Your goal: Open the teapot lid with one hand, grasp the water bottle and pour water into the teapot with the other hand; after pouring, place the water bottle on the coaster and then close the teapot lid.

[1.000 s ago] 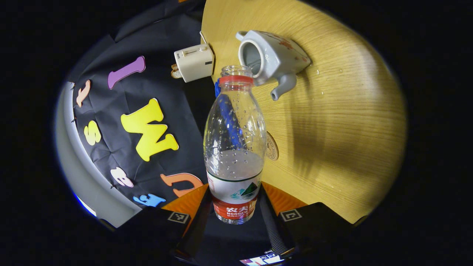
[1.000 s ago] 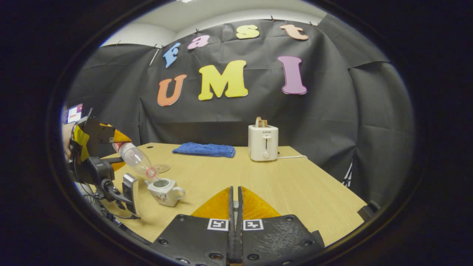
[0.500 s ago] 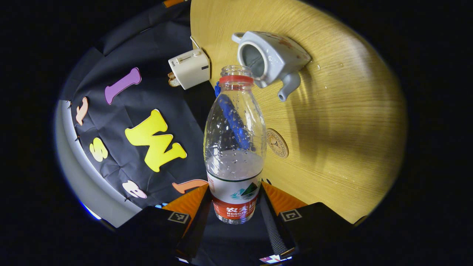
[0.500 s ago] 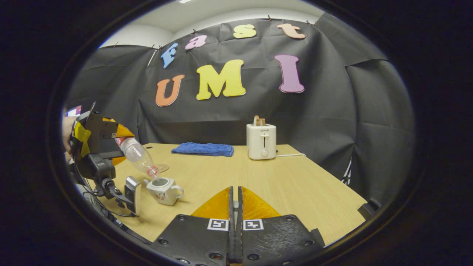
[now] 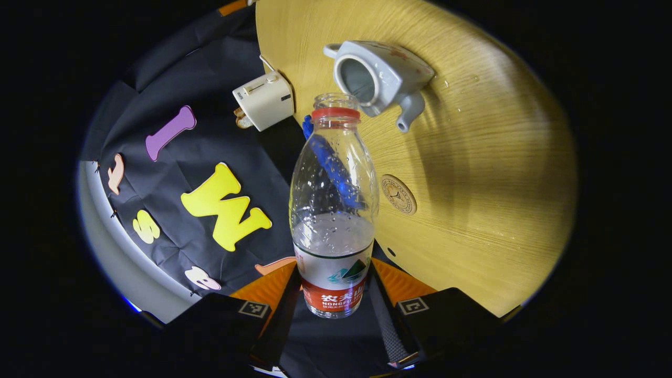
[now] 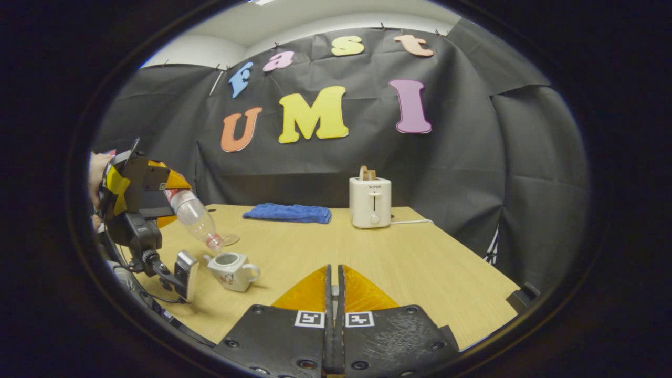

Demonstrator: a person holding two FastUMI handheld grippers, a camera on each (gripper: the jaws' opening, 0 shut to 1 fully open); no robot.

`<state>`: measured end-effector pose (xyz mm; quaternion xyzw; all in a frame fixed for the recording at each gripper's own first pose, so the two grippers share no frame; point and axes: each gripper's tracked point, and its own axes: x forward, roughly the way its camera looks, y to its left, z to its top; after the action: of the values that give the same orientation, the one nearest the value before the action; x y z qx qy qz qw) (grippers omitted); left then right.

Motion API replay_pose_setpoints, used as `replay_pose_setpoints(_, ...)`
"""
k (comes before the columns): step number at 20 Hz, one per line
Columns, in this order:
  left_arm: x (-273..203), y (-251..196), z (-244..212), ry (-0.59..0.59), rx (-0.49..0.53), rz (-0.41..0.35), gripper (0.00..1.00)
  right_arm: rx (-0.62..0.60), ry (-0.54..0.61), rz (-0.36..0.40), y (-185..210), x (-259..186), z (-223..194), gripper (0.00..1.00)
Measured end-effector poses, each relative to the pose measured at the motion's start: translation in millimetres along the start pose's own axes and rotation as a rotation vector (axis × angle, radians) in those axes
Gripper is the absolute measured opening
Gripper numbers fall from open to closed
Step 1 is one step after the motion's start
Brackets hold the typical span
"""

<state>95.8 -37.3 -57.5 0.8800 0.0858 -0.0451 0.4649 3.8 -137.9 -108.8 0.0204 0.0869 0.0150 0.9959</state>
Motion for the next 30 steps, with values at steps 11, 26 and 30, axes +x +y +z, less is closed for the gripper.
replay_pose_setpoints(11,-3,12,2,-0.009,0.021,0.015,0.74,0.014,-0.008,-0.01,-7,-3,2,0.0)
replay_pose_setpoints(26,-1,0,6,-0.069,-0.198,0.009,0.74,0.01,-0.017,-0.022,-6,-9,7,0.0)
replay_pose_setpoints(30,-6,-43,8,-0.082,-0.611,-0.171,0.74,-0.005,-0.024,-0.019,1,-11,12,0.0)
